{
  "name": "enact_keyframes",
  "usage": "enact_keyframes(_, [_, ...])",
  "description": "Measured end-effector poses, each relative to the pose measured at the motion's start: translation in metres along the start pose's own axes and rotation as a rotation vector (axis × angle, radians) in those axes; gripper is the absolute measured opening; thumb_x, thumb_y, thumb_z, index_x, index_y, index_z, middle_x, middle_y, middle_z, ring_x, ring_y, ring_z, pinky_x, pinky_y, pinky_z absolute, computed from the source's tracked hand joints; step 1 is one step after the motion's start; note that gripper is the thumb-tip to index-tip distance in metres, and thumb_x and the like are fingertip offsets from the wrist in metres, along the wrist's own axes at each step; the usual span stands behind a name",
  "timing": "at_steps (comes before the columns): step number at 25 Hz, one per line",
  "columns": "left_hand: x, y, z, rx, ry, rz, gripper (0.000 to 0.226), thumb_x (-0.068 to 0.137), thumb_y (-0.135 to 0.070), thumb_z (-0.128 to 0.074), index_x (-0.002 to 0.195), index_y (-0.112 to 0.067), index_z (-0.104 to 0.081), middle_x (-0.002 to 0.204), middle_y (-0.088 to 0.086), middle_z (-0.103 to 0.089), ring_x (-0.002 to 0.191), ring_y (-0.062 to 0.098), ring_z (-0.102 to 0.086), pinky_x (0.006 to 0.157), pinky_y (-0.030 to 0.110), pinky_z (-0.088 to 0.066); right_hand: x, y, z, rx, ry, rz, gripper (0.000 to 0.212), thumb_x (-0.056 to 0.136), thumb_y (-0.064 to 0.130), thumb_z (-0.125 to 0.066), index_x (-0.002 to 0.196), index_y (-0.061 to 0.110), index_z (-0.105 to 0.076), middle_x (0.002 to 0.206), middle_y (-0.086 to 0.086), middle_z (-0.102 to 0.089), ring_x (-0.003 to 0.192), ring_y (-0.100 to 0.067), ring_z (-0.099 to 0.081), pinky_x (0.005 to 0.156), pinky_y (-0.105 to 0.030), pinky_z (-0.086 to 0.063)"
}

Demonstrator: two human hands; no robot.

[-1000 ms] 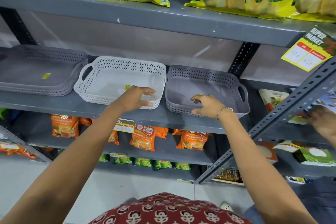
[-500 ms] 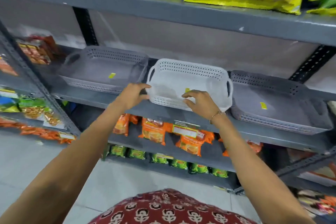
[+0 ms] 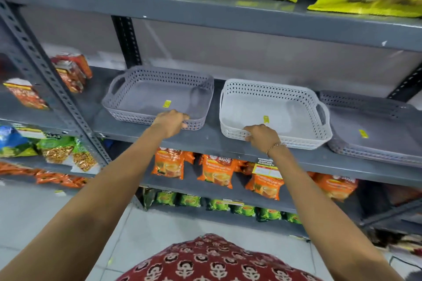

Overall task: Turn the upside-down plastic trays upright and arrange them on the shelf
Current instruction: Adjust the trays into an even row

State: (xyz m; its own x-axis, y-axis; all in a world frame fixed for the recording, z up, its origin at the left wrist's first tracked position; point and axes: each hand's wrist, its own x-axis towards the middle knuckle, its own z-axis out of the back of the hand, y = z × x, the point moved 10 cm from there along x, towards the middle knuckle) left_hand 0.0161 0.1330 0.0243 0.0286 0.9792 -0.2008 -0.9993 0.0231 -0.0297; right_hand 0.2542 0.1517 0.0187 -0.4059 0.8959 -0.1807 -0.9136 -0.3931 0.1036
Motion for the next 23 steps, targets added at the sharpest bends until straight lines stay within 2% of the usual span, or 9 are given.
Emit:
enact_keyframes(3, [-0.003, -0.009, -0.001, 0.053, -0.035, -0.059, 0.034, 0.093, -0.011, -0.052, 0.125, -0.021, -0.058, 0.111, 0.014, -0.069, 0.107, 0.032, -0.062, 0.091, 0.042, -0.053, -0.002, 0.000, 0.002, -0.063, -0.016, -0.039, 0.030, 0.092, 0.011, -0.051, 0.120, 0.017, -0.058, 0.115, -0.019, -0.065, 0.106, -0.035, -0.060, 0.082, -0.040, -0.052])
enact_keyframes(9, [-0.001, -0.032, -0.004, 0.060, -0.049, -0.166, 0.036, 0.090, -0.002, -0.052, 0.121, -0.018, -0.059, 0.109, 0.009, -0.072, 0.102, 0.028, -0.065, 0.086, 0.041, -0.055, -0.001, 0.001, 0.006, -0.079, -0.044, -0.043, 0.026, 0.091, 0.010, -0.052, 0.114, 0.016, -0.062, 0.110, -0.021, -0.067, 0.101, -0.037, -0.062, 0.080, -0.039, -0.053])
enact_keyframes(15, [-0.001, -0.036, -0.001, 0.078, -0.064, -0.187, 0.043, 0.090, -0.001, -0.051, 0.128, -0.021, -0.056, 0.109, 0.008, -0.073, 0.101, 0.026, -0.065, 0.086, 0.038, -0.056, 0.002, 0.002, 0.007, -0.075, -0.045, -0.046, 0.029, 0.090, 0.010, -0.052, 0.116, 0.018, -0.062, 0.112, -0.019, -0.066, 0.103, -0.036, -0.061, 0.081, -0.039, -0.053])
enact_keyframes(23, [-0.001, -0.037, 0.002, 0.079, -0.066, -0.189, 0.045, 0.089, 0.001, -0.050, 0.129, -0.020, -0.055, 0.111, 0.008, -0.072, 0.104, 0.026, -0.065, 0.087, 0.037, -0.054, 0.004, 0.003, 0.009, -0.061, -0.049, -0.036, 0.025, 0.090, 0.008, -0.051, 0.109, 0.017, -0.064, 0.106, -0.019, -0.068, 0.099, -0.037, -0.061, 0.079, -0.038, -0.053])
